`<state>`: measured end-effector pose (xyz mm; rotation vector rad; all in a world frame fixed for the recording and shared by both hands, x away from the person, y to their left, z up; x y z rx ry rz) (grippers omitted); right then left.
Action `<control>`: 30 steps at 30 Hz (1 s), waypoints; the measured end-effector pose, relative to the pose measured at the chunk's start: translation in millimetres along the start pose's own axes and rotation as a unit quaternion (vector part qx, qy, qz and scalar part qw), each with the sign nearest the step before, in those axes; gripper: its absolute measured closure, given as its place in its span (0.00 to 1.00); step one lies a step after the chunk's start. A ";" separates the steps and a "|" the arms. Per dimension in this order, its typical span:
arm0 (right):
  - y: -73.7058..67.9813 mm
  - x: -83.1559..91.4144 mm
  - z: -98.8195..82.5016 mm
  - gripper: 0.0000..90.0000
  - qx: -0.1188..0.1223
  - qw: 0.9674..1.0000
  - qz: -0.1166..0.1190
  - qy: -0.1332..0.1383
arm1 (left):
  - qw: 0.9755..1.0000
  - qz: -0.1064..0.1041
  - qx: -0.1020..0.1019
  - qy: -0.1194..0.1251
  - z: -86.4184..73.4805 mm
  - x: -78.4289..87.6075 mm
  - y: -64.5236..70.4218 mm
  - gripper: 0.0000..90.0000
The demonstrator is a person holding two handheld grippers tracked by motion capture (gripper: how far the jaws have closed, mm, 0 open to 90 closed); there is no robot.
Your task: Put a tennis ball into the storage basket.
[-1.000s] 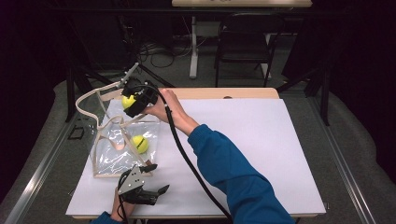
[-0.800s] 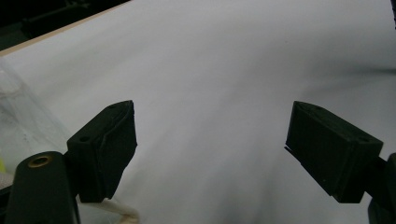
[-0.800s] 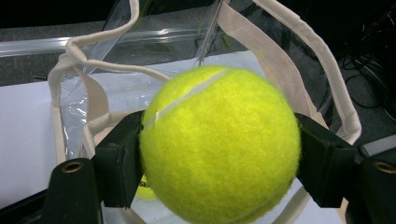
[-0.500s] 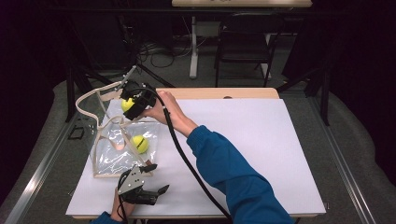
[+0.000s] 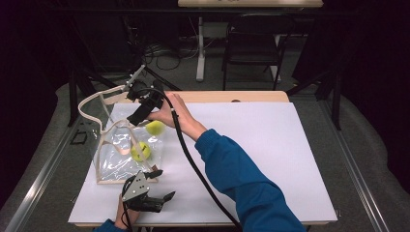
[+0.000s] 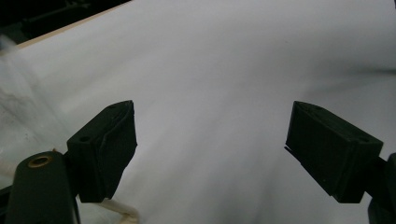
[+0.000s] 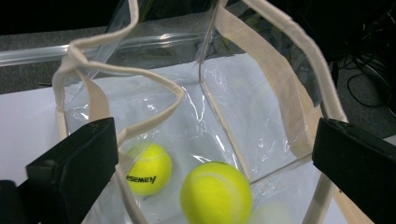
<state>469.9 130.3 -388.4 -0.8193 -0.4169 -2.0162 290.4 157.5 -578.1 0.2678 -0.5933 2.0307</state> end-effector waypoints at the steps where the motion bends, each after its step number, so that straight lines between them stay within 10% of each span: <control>1: 0.0 0.0 0.0 0.00 0.000 1.000 0.000 0.000 | 1.000 0.000 0.000 0.000 0.0 0.0 0.0 0.18; 30: 39.6 74.2 -36.2 0.00 -0.041 0.998 -0.012 0.055 | 1.000 -0.007 -0.005 -0.009 1.1 -4.4 3.0 0.18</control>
Point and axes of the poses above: each handheld gripper's, and its own axes: x roughly backward along the jaws, z roughly out of its top, y roughly to its right, the point moved 5 cm from there along -x, roughly forward along the jaws, and after that the axes turned 15 degrees about -x, right-handed, at the moved point
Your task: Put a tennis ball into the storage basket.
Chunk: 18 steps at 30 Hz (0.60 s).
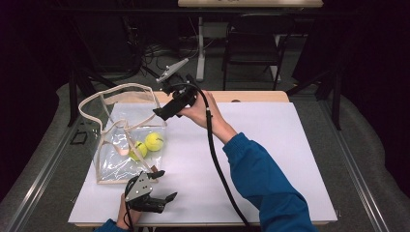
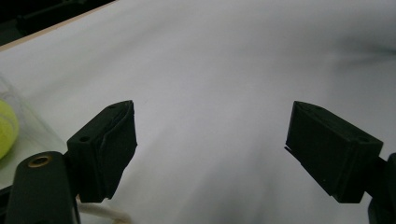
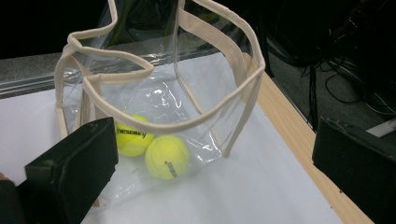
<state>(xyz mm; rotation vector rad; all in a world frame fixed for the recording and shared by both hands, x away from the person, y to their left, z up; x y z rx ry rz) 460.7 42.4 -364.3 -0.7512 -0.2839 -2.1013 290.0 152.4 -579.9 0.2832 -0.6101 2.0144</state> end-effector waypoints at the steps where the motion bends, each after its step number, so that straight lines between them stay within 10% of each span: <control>1: 1.7 1.3 -1.9 0.00 -0.001 1.000 0.000 0.000 | 1.000 0.000 0.001 -0.001 -0.2 -0.1 0.2 0.18; 18: 25.8 20.3 -44.6 0.00 -0.018 1.000 -0.024 -0.008 | 1.000 0.004 -0.003 -0.001 -0.9 1.0 0.6 0.18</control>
Point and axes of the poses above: each handheld gripper's, and its own axes: x roughly backward along the jaws, z roughly out of its top, y roughly to its right, the point moved 5 cm from there along -x, roughly forward along the jaws, and after that the axes turned 15 degrees about -x, right-handed, at the moved point
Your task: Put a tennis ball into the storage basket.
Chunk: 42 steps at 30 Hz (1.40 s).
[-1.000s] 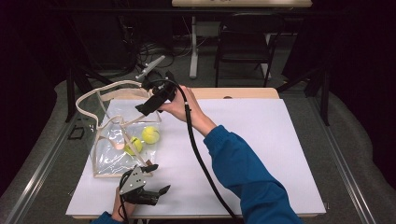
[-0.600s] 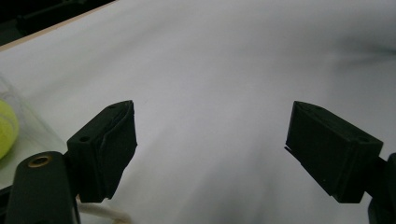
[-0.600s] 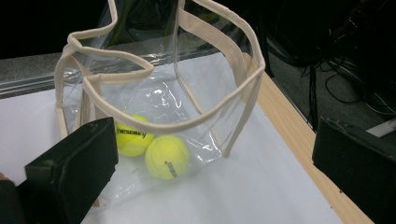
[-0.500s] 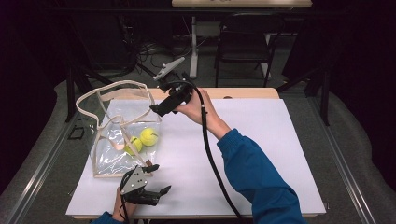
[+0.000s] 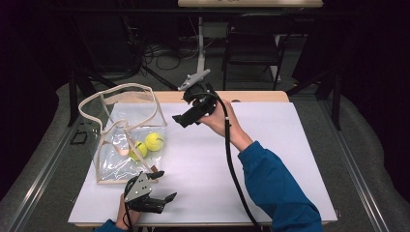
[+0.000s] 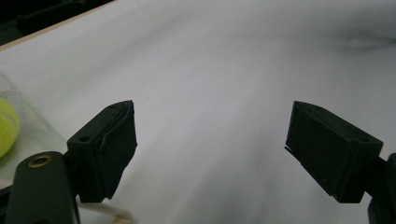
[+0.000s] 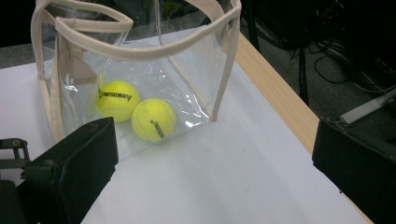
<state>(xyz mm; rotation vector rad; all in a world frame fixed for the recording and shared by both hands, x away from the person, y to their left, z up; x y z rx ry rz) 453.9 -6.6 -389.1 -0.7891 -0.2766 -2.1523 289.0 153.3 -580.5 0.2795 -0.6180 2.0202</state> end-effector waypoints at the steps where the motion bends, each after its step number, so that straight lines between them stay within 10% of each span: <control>1: 1.5 1.4 -3.4 0.00 -0.002 1.000 -0.001 -0.001 | 1.000 -0.001 0.002 0.001 0.1 0.0 0.5 0.18; 42: 34.1 42.6 -134.1 0.00 -0.058 0.998 -0.030 -0.014 | 1.000 0.001 0.002 0.001 0.0 -1.5 0.6 0.18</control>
Point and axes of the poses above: each handheld gripper's, and its own axes: x roughly backward along the jaws, z roughly out of its top, y roughly to its right, the point moved 5 cm from there along -x, roughly forward along the jaws, and after that the axes turned 15 degrees about -x, right-handed, at the moved point
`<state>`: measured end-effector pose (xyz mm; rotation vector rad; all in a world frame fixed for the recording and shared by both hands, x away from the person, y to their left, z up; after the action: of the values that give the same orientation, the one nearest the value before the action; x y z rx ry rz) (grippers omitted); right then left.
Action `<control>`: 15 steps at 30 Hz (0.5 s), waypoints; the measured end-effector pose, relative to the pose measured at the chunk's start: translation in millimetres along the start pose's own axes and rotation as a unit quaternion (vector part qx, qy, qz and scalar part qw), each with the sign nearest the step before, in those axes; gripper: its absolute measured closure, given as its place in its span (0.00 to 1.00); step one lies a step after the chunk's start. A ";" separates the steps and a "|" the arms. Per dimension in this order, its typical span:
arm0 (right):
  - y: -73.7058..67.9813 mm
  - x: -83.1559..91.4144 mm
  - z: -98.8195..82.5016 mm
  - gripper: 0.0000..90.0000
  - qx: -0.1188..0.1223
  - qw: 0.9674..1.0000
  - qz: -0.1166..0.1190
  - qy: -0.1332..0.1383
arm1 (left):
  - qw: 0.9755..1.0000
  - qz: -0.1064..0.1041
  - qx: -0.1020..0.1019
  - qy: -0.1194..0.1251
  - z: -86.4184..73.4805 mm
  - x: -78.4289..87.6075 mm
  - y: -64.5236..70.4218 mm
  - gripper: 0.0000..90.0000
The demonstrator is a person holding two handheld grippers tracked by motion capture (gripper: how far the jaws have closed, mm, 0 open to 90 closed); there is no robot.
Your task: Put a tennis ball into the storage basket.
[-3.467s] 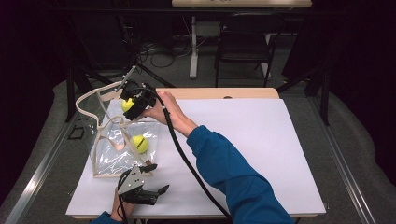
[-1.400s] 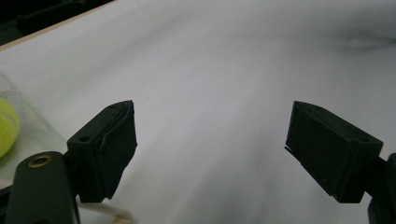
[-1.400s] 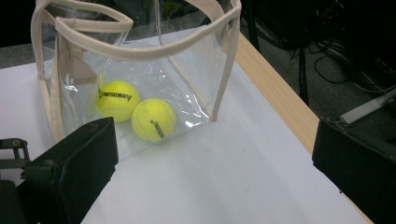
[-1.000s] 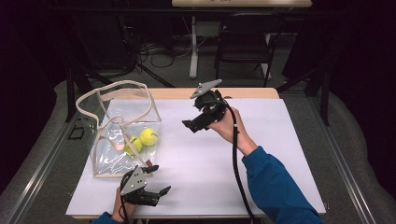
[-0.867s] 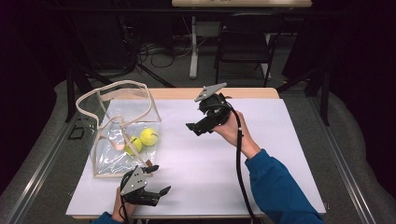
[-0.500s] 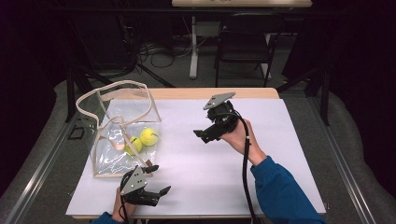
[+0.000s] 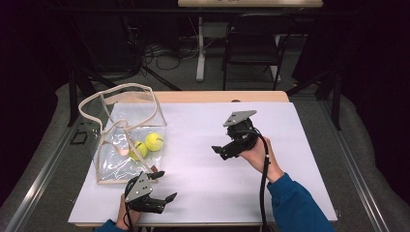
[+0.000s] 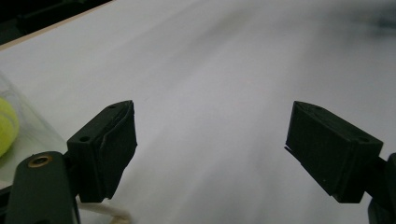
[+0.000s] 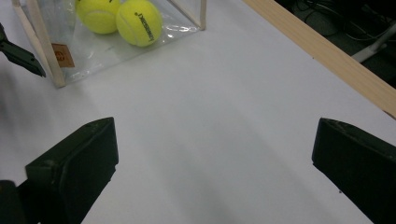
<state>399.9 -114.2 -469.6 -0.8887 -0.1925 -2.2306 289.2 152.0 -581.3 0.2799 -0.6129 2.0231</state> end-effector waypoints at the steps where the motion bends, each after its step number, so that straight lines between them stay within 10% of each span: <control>1: 1.4 0.4 -3.5 0.00 -0.002 1.000 -0.002 -0.001 | 1.000 0.000 0.000 0.000 0.0 0.0 0.0 0.18; 15: 13.0 5.6 -49.2 0.00 -0.025 1.000 -0.008 -0.008 | 1.000 0.000 0.002 -0.001 -0.3 -0.8 0.0 0.18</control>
<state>379.1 -145.4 -504.4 -0.9362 -0.1531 -2.2528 289.6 151.5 -581.9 0.2837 -0.6106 2.0236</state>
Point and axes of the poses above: each handheld gripper's, and its own axes: x roughly backward along the jaws, z roughly out of its top, y roughly to its right, the point moved 5 cm from there along -x, roughly forward along the jaws, and after that the axes turned 15 degrees about -x, right-handed, at the moved point
